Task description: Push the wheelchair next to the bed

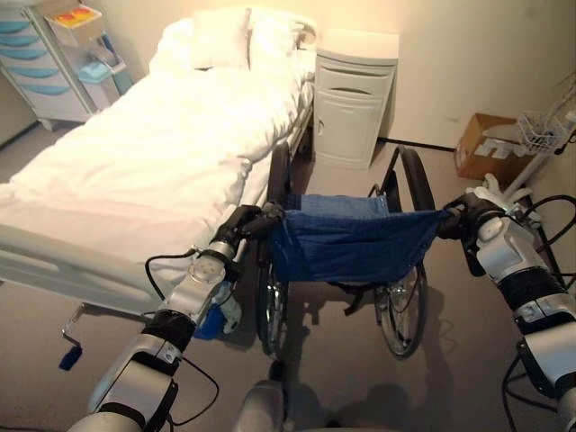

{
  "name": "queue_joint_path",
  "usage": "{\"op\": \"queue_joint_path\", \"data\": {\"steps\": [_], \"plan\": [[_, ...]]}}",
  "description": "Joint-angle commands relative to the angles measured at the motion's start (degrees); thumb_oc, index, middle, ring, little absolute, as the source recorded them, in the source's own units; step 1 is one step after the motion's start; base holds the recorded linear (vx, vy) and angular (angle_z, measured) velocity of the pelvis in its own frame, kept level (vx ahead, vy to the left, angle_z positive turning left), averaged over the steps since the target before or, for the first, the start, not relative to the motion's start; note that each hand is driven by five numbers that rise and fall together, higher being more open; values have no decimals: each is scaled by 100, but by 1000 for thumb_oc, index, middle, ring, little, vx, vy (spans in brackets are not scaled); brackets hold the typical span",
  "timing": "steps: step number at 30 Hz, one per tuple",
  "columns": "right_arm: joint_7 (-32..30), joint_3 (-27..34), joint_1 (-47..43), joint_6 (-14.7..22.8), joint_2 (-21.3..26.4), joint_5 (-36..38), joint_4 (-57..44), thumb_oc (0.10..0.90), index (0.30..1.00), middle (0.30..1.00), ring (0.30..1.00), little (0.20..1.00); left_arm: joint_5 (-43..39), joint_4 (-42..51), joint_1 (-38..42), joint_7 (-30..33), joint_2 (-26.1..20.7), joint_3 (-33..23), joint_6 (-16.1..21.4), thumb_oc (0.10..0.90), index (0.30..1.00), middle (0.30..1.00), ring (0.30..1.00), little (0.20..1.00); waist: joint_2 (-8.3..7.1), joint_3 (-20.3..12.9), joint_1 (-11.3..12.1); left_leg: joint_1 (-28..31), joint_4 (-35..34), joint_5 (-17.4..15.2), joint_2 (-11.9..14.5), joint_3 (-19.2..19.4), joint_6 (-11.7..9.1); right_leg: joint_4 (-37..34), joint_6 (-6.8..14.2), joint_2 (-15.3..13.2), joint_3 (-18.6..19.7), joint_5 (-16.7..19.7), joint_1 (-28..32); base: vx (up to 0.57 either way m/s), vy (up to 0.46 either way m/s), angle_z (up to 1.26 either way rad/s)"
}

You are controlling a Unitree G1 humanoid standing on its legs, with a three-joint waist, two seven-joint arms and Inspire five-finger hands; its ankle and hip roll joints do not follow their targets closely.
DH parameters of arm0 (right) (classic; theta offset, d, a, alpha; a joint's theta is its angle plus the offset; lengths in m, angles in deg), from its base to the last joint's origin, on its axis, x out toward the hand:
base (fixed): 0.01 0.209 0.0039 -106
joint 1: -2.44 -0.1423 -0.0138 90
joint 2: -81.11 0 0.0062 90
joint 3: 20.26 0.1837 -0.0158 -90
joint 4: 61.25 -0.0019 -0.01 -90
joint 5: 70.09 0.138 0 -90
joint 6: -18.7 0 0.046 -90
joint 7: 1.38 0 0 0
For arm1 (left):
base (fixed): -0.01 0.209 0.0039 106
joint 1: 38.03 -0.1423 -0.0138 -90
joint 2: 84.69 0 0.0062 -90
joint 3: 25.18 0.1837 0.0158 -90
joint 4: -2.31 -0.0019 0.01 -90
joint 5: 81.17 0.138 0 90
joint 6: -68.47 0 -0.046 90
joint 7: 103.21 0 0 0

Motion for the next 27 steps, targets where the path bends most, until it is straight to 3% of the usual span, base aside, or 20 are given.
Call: {"op": "queue_joint_path", "data": {"steps": [1,2,5,9,12,16,17,20,22,24,25,26,27], "plan": [[1020,-798,135,272,-251,-9,-313,400,300,300,300,300,506,-69,86,140,-299,-34,77,400,300,300,300,300,-171,92,-4,-2,-93,1049,-159,-20,305,399,376,-68,77,272,3,419,353,-98],[1095,-827,65,357,-228,-40,-257,400,300,300,300,300,377,-158,92,179,-330,-56,34,400,300,300,300,300,-212,-20,-33,89,134,575,-233,53,479,501,468,-213,93,216,6,460,357,-91],[1194,-741,257,382,-260,-182,-321,400,300,300,300,300,398,-175,74,38,-446,-102,-41,400,300,300,300,300,-334,-173,25,228,336,253,-313,131,645,643,696,-541,-202,418,-32,370,234,-42],[987,-729,341,666,-311,-440,-169,400,300,300,300,300,298,-133,135,94,-525,-43,-163,400,300,300,300,300,-456,-356,143,372,109,240,-469,134,807,885,1043,-929,-376,988,-165,262,169,-49],[814,-788,198,966,-362,-584,221,400,300,300,300,300,152,-110,171,232,-373,44,-161,400,300,300,300,300,-448,-412,222,374,72,217,-544,72,884,1144,1079,-1105,-400,1335,-299,210,160,-21],[627,-835,26,1197,-418,-580,571,400,300,300,300,300,181,-6,76,271,-189,65,-170,400,300,300,300,300,-448,-482,392,297,179,121,-644,-12,974,1590,1053,-1210,-399,1663,-278,178,107,-13],[545,-838,16,1392,-407,-540,685,400,300,300,300,300,388,17,-7,175,-97,121,-85,400,300,300,300,300,-421,-546,449,294,250,23,-711,-150,1084,2271,1045,-1032,-248,1837,-369,228,93,-6],[508,-872,88,1428,-373,-481,685,400,300,300,300,300,475,21,-107,84,-73,202,2,400,300,300,300,300,-449,-597,398,433,287,-66,-827,-320,1163,2736,1067,-827,-106,2104,-732,289,60,35],[588,-944,132,1401,-355,-495,582,400,300,300,300,300,495,-14,-207,58,-36,204,76,400,300,300,300,300,-432,-576,274,655,351,-191,-822,-388,1192,2628,1023,-824,-118,2145,-1313,376,-14,13],[636,-1025,140,1285,-371,-496,351,400,300,300,300,300,471,5,-284,57,-38,181,112,400,300,300,300,300,-363,-414,45,1077,358,-419,-800,-553,1214,2351,946,-881,-158,2087,-2314,373,-65,-11],[641,-1037,138,1279,-375,-492,295,400,300,300,300,300,444,15,-298,47,-55,171,126,400,300,300,300,300,-360,-336,-15,1176,385,-510,-820,-606,1224,2341,932,-904,-172,1996,-2455,444,-192,4],[651,-1096,86,1230,-371,-504,122,400,300,300,300,300,424,93,-293,-40,-114,126,176,400,300,300,300,300,-447,-130,-150,1370,577,-840,-923,-784,1258,1629,947,-1021,-144,2079,-2890,464,-258,22],[658,-1126,42,1201,-366,-490,109,400,300,300,300,300,436,104,-270,-67,-103,134,212,400,300,300,300,300,-539,-96,-182,1453,619,-934,-994,-850,1237,1064,984,-1153,-136,2157,-3022,584,-340,60]]}}
